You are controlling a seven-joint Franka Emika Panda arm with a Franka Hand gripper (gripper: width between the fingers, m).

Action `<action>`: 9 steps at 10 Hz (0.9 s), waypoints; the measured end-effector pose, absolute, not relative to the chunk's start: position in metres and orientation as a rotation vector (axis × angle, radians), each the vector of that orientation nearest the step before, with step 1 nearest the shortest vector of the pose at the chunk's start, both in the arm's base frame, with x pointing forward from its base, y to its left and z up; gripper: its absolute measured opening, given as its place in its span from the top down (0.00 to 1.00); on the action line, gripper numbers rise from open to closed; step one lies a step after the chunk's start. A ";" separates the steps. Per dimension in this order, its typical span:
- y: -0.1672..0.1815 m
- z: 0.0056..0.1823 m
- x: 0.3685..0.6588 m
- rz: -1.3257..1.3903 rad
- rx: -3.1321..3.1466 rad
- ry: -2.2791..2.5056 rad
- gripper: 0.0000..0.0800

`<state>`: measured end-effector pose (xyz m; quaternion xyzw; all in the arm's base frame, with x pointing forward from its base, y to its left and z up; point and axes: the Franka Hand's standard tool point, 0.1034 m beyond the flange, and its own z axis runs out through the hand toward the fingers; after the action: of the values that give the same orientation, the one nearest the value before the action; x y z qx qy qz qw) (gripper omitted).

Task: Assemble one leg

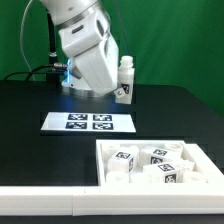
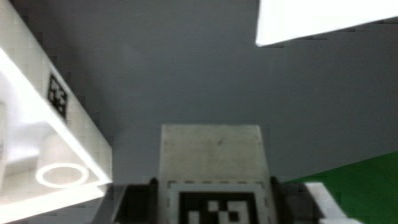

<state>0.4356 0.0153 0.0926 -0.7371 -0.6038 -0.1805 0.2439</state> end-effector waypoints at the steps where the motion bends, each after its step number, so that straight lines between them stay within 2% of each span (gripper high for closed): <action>1: 0.009 0.090 0.433 -0.499 -2.027 -1.608 0.65; 4: 0.003 0.087 0.433 -0.504 -2.043 -1.601 0.65; 6: -0.010 0.075 0.431 -0.637 -2.004 -1.680 0.65; 9: -0.019 0.078 0.439 -0.743 -1.989 -1.900 0.65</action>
Offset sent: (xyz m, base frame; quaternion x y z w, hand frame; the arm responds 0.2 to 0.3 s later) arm 0.0000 0.0000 0.0000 0.0000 0.0000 0.0000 1.0000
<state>0.4391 -0.0194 0.0783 -0.6906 -0.6597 -0.2581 0.1458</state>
